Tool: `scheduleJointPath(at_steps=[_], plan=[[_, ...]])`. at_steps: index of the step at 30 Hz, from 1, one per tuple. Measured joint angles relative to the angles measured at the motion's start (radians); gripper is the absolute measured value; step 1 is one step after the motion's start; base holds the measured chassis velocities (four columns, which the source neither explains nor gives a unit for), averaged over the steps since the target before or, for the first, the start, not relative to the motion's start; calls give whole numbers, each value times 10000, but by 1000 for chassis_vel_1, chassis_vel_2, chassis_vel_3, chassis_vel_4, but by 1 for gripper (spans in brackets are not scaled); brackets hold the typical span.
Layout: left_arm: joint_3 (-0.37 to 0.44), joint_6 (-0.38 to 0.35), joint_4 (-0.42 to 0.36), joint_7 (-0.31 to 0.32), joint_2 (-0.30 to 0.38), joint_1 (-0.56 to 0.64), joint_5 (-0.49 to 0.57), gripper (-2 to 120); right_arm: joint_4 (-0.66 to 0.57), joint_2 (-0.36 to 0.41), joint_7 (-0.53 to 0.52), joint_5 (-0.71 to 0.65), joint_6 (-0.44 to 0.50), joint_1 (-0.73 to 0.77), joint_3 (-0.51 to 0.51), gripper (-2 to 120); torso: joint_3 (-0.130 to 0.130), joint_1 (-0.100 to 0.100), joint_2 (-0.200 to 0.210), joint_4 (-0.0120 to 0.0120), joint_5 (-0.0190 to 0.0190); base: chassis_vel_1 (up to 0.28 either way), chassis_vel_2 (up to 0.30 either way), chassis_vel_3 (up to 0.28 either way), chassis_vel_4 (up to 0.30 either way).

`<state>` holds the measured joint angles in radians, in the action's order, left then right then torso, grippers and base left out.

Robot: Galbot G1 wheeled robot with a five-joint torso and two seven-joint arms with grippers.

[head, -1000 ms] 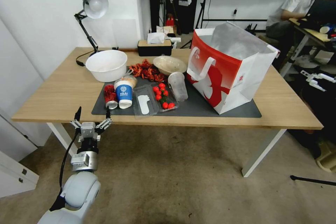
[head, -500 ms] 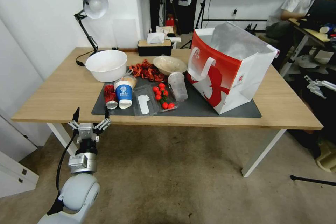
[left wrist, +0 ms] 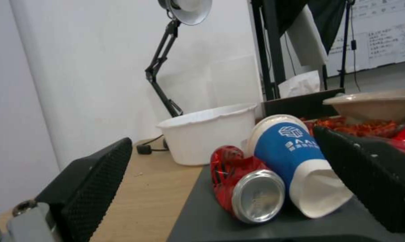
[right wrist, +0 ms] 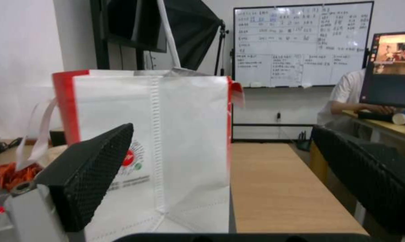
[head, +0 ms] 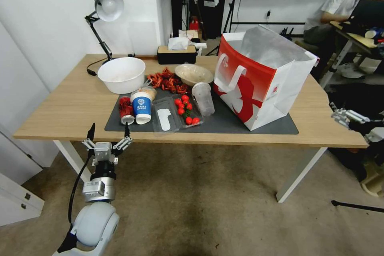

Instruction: Pick up the food delivery bag from the floor and place it on the table.

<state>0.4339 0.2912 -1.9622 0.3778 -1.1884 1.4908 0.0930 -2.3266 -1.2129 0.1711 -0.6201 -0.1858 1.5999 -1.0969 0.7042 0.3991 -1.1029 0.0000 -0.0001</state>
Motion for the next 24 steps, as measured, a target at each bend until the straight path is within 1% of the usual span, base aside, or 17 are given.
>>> scheduleJointPath(at_steps=[1, 2, 3, 5, 6, 9, 10, 12, 14, 15, 17, 18, 21, 22, 23, 24], plan=[[-15, 39, -25, -40, -1, 44, -18, 100, -176, -244, -11, 337, 132, 101, 189, 100, 0, -1, 0, 0, 0, 0, 0, 0, 0], [-15, 39, -25, -40, -1, 44, -18, 100, -176, -244, -11, 337, 132, 101, 189, 100, 0, -1, 0, 0, 0, 0, 0, 0, 0], [-27, 79, -32, -71, -4, 75, -30, 100, -287, -421, -45, 586, 216, 155, 339, 100, 0, 0, 0, 1, -2, 0, 0, 0, 0], [-79, 142, -36, -143, -39, 130, -66, 100, -517, -929, -220, 1237, 389, 251, 778, 100, 0, 0, 0, 1, 0, 0, 0, 0, 0], [-79, 142, -36, -143, -39, 130, -66, 100, -517, -929, -220, 1237, 389, 251, 778, 100, 0, 0, 0, 1, 0, 0, 0, 0, 0], [-122, 236, -60, -308, -105, 208, -103, 100, -752, -1696, -563, 2124, 557, 366, 1413, 100, 1, 0, 1, 2, 1, 0, 0, 0, 0], [-122, 236, -60, -308, -105, 208, -103, 100, -752, -1696, -563, 2124, 557, 366, 1413, 100, 1, 0, 1, 2, 1, 0, 0, 0, 0], [-126, 295, -67, -447, -138, 242, -103, 100, -817, -2212, -742, 2771, 805, 528, 1842, 100, 1, 0, 0, 2, -2, 0, 0, 0, 0], [-119, 380, -61, -552, -129, 237, -103, 100, -811, -2569, -973, 3250, 1000, 632, 2280, 100, 1, -1, 0, 1, -1, 0, 0, 0, 0], [-119, 380, -61, -552, -129, 237, -103, 100, -811, -2569, -973, 3250, 1000, 632, 2280, 100, 1, -1, 0, 1, -1, 0, 0, 0, 0], [-128, 425, -31, -614, -58, 201, -5, 100, -731, -2908, -1073, 3693, 1218, 655, 2694, 100, 1, 0, 0, 1, 3, 0, 0, 0, 0], [-148, 426, -24, -650, -9, 181, 74, 100, -683, -3083, -1096, 4009, 1341, 675, 2915, 100, 1, 0, 1, 2, -1, 0, 0, 0, 0], [-162, 426, -17, -680, 31, 166, 124, 100, -625, -3239, -1106, 4336, 1482, 705, 3140, 100, 1, 1, 1, 1, 0, 0, 0, 0, 0], [-199, 416, -11, -728, 119, 142, 246, 100, -533, -3429, -1123, 4819, 1687, 760, 3458, 100, 0, 0, 1, 2, 1, 0, 0, 0, 0], [-199, 416, -11, -728, 119, 142, 246, 100, -533, -3429, -1123, 4819, 1687, 760, 3458, 100, 0, 0, 1, 2, 1, 0, 0, 0, 0], [-256, 383, -1, -756, 199, 101, 358, 100, -450, -3557, -1143, 5124, 1837, 802, 3610, 100, 1, 0, 1, 3, 0, 0, 0, 0, 0]])
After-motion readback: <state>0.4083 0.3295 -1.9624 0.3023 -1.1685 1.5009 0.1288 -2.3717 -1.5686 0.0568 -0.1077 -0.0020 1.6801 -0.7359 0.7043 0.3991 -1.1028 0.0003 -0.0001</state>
